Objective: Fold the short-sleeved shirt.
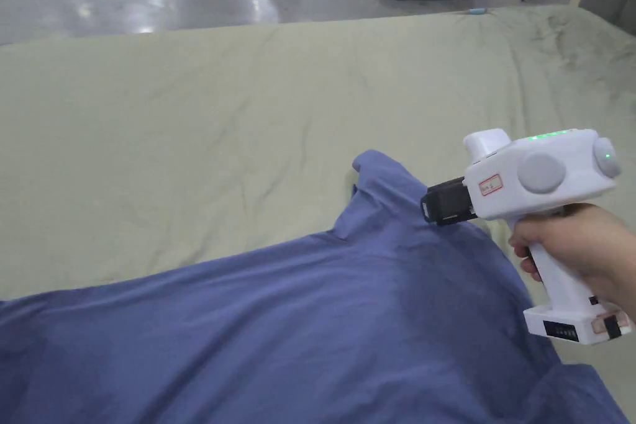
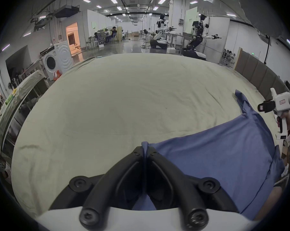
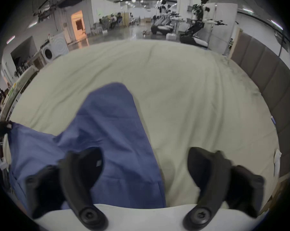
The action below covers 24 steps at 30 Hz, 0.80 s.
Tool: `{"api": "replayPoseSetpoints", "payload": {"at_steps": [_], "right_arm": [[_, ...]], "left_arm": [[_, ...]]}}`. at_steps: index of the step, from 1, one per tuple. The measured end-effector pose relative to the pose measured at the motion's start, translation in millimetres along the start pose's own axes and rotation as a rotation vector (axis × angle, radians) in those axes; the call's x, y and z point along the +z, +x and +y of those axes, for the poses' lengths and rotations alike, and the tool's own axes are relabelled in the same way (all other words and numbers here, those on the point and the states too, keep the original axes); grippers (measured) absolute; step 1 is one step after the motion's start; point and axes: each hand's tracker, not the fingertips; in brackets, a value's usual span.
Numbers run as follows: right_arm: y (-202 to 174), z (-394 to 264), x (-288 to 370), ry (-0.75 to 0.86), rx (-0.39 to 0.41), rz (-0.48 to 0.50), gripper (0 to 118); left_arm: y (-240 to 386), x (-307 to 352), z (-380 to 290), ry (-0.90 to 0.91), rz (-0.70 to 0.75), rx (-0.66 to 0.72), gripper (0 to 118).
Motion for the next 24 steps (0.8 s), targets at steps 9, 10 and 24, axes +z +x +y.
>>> {"api": "replayPoseSetpoints", "payload": {"at_steps": [9, 10, 24], "right_arm": [[-17, -15, 42, 0.096, 0.017, -0.023, 4], [-15, -11, 59, 0.144, -0.008, -0.025, 4], [-18, 23, 239, 0.479, -0.031, -0.017, 4]], "left_arm": [[-9, 22, 8, 0.012, -0.009, 0.042, 1], [-10, 33, 14, 0.036, -0.014, 0.052, 1], [-25, 160, 80, 0.297, -0.055, 0.127, 1]]}}
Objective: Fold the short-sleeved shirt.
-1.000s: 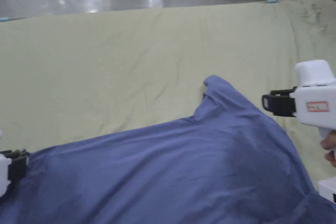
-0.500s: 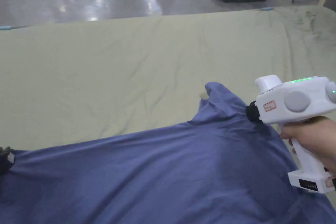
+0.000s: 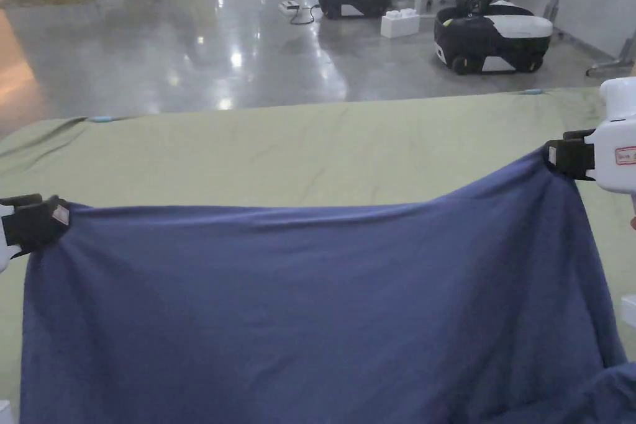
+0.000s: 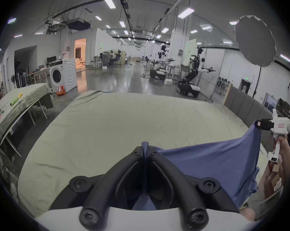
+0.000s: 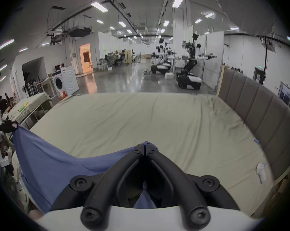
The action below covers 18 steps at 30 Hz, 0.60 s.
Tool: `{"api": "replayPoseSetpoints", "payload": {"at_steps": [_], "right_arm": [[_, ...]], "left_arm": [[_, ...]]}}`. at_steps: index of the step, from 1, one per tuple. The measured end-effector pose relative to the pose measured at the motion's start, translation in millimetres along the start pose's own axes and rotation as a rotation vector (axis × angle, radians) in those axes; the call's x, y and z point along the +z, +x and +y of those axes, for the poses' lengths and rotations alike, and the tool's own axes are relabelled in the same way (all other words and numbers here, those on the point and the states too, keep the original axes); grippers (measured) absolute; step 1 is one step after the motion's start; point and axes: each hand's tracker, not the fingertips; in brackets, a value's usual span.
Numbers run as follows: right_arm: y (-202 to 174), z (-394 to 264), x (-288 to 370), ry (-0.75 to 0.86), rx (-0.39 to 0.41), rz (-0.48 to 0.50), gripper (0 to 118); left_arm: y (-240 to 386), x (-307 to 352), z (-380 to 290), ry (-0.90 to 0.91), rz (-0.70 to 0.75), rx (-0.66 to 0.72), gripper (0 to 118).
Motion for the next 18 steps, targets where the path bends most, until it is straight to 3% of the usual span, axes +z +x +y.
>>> {"api": "replayPoseSetpoints", "payload": {"at_steps": [4, 7, 10, 15, 18], "right_arm": [[-1, 8, 21, 0.013, 0.013, -0.012, 4], [-6, -11, 30, -0.025, 0.065, -0.013, 4], [-9, -49, 46, -0.064, 0.101, 0.003, 4], [-7, -137, 89, -0.146, 0.134, -0.028, 4], [-1, -190, 111, -0.201, 0.078, -0.012, 4]], "left_arm": [[-3, 15, 6, 0.014, -0.028, 0.026, 1], [1, 15, -15, -0.083, -0.042, -0.034, 1], [1, 23, -53, -0.131, -0.029, -0.075, 1], [-7, 60, -132, -0.22, -0.049, -0.023, 1], [-9, 71, -180, -0.282, -0.044, -0.014, 2]]}}
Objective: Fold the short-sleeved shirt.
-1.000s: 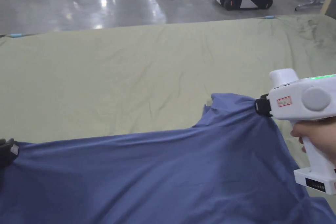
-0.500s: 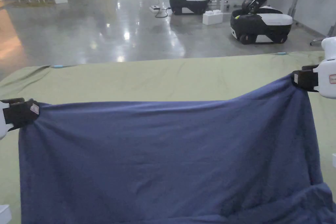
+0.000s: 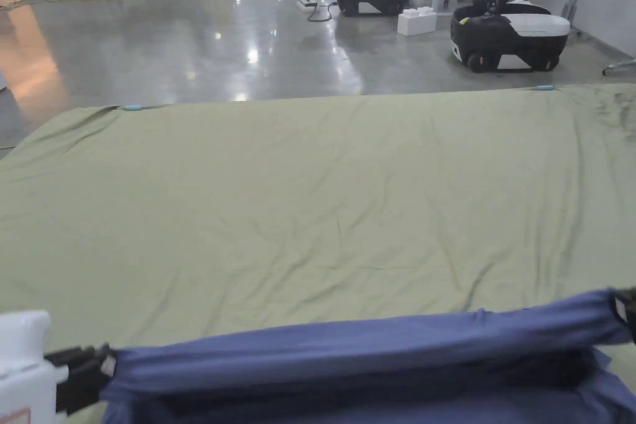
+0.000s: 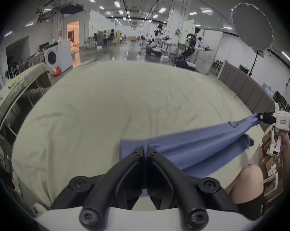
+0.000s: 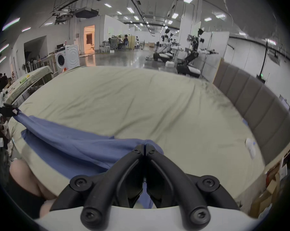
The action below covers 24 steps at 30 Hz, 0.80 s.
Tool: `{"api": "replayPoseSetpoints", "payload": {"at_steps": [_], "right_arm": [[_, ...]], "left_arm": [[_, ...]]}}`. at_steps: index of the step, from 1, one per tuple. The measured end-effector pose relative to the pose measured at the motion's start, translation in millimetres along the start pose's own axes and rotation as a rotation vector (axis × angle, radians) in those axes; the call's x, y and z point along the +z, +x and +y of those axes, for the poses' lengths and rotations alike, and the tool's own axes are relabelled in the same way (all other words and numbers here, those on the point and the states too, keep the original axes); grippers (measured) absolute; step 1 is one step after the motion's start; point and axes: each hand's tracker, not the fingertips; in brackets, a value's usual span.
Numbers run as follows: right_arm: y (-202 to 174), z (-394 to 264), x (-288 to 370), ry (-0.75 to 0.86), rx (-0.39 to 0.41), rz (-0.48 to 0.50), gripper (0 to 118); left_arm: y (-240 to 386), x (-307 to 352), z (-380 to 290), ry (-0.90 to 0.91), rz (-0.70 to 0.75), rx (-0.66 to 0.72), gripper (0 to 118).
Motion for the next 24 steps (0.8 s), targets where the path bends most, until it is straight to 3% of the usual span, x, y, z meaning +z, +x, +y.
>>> {"api": "replayPoseSetpoints", "payload": {"at_steps": [3, 6, 7, 9, 11, 12, 13, 14, 16, 18, 20, 21, 22, 23, 24], "right_arm": [[-5, -49, -17, -0.11, 0.034, -0.043, 4], [-5, -94, -50, -0.203, 0.07, -0.094, 4], [-4, -103, -56, -0.199, 0.048, -0.096, 4], [4, -112, -58, -0.08, 0.001, -0.111, 6], [1, -109, -54, -0.076, -0.025, -0.127, 56], [3, -107, -48, -0.081, -0.04, -0.142, 91], [7, -107, -44, -0.1, -0.076, -0.14, 118], [11, -106, -37, -0.122, -0.119, -0.121, 118], [6, -102, -1, -0.008, -0.171, -0.159, 118], [-1, -97, 35, 0.094, -0.191, -0.168, 117], [-15, -91, 71, 0.168, -0.205, -0.101, 112], [-22, -88, 84, 0.198, -0.2, -0.081, 97], [-31, -82, 94, 0.224, -0.162, -0.057, 43], [-39, -76, 97, 0.224, -0.127, -0.077, 3], [-49, -71, 101, 0.229, -0.091, -0.124, 3]], "left_arm": [[-13, -26, -36, -0.103, -0.037, 0.088, 3], [-19, -57, -60, -0.12, 0.026, 0.041, 6], [-23, -63, -65, -0.119, 0.021, 0.059, 9], [-32, -64, -72, -0.062, -0.03, 0.136, 27], [-28, -53, -74, -0.025, -0.117, 0.114, 74], [-25, -52, -77, -0.002, -0.174, 0.083, 94], [-19, -49, -82, 0.013, -0.169, 0.026, 115], [-10, -43, -82, -0.012, -0.095, -0.062, 118], [0, -23, -81, -0.052, 0.016, -0.144, 116], [-3, 10, -81, 0.046, -0.058, -0.053, 113], [-9, 44, -79, 0.052, -0.199, 0.086, 93], [-11, 55, -79, 0.07, -0.239, 0.14, 54], [-13, 62, -81, 0.096, -0.233, 0.198, 0], [-22, 73, -78, 0.117, -0.226, 0.243, 0], [-34, 74, -74, 0.092, -0.315, 0.264, 0]]}}
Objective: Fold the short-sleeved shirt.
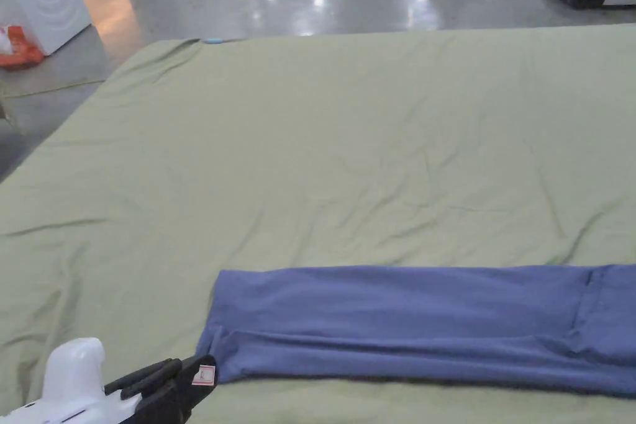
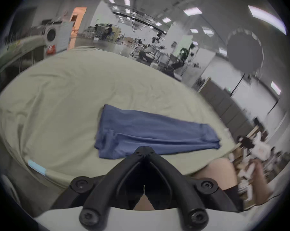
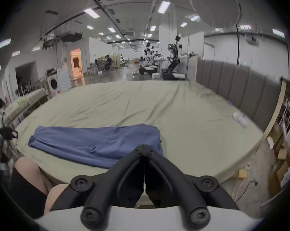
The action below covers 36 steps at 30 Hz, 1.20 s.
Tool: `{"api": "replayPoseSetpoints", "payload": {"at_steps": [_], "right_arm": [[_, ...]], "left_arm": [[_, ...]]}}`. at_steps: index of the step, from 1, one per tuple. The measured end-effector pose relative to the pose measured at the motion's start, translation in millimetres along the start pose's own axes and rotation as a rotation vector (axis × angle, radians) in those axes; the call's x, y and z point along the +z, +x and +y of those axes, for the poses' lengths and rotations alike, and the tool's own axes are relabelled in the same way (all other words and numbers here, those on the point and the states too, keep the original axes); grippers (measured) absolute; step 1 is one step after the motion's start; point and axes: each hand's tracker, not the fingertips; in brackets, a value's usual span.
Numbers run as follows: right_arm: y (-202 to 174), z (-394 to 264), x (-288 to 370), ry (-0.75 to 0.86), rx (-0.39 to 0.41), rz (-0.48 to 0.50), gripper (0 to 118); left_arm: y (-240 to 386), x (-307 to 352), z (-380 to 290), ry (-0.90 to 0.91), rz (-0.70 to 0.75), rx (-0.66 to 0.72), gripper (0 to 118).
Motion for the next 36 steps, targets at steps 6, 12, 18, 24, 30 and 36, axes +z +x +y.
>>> {"api": "replayPoseSetpoints", "payload": {"at_steps": [6, 12, 18, 24, 30, 36], "right_arm": [[-36, 31, 9, 0.008, 0.022, 0.14, 3], [-52, 46, 13, 0.008, 0.057, 0.172, 3], [-63, 41, 11, -0.044, 0.081, 0.167, 3], [-83, 39, 3, -0.071, 0.094, 0.2, 3], [-93, 41, 9, -0.058, 0.115, 0.241, 3], [-84, 36, 17, -0.033, 0.1, 0.255, 3]], "left_arm": [[-59, -35, 50, -0.138, -0.049, 0.043, 0], [-167, -106, 74, -0.434, -0.301, 0.358, 118], [-171, -148, 77, -0.395, -0.378, 0.383, 118], [-122, -184, 71, -0.438, -0.37, 0.298, 118], [-146, -195, 61, -0.443, -0.232, 0.26, 4], [-115, -127, 110, -0.437, -0.147, 0.207, 4]]}}
